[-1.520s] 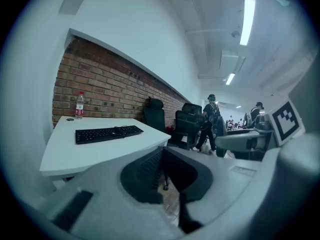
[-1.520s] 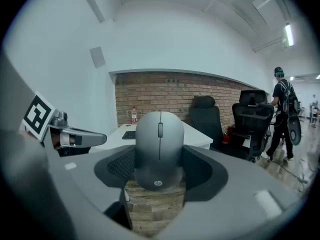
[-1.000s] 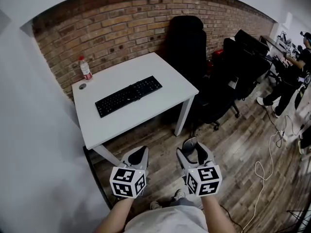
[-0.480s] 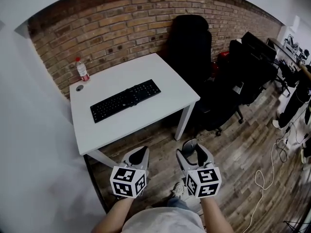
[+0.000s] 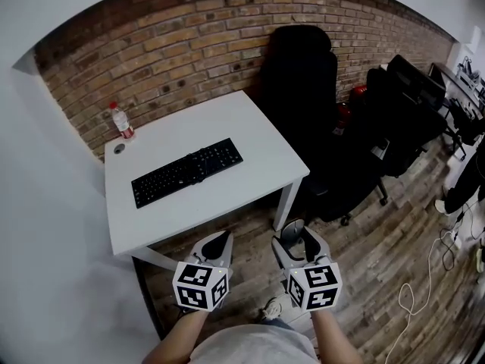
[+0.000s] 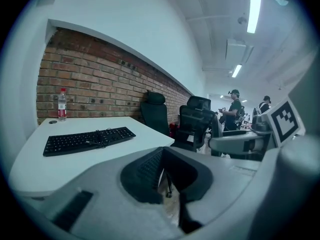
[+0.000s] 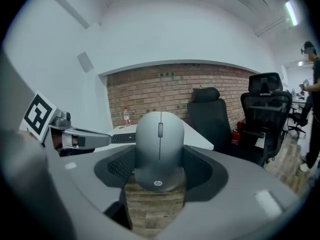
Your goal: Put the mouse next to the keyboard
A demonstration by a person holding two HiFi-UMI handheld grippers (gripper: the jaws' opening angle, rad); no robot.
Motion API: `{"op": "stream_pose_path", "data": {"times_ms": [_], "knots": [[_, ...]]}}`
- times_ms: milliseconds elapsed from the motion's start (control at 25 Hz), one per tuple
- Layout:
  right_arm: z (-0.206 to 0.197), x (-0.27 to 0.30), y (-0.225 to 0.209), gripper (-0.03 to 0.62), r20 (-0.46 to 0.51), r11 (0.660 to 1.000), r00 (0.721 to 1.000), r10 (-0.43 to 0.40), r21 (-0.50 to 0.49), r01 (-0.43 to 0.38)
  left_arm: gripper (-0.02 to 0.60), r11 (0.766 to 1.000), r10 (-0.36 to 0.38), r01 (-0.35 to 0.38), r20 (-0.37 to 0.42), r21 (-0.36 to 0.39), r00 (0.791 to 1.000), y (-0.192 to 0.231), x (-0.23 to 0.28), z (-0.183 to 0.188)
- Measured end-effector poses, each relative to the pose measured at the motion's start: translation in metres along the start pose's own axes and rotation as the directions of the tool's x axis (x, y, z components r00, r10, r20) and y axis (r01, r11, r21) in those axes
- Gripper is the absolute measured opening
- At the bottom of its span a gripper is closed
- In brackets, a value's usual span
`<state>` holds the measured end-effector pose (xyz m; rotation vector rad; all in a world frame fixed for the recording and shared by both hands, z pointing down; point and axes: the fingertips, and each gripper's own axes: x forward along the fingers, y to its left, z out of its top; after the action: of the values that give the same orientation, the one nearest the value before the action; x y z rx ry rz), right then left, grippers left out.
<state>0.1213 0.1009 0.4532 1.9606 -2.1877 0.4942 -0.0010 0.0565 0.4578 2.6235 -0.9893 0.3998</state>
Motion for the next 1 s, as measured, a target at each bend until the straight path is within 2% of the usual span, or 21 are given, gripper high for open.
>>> {"op": "stream_pose_path", "data": {"times_ms": [480, 1000], "knots": [[0.011, 0.029, -0.068, 0.302, -0.016, 0.997, 0.997, 0.079, 0.001, -0.079, -0.015, 0.997, 0.080, -0.080, -0.005, -0.014, 0.997, -0.021, 0.061, 0.017], [0.025, 0.075, -0.080, 0.302, -0.033, 0.991, 0.991, 0.126, -0.037, -0.128, -0.015, 0.988, 0.138, -0.137, 0.016, -0.066, 0.990, 0.012, 0.089, 0.025]]}}
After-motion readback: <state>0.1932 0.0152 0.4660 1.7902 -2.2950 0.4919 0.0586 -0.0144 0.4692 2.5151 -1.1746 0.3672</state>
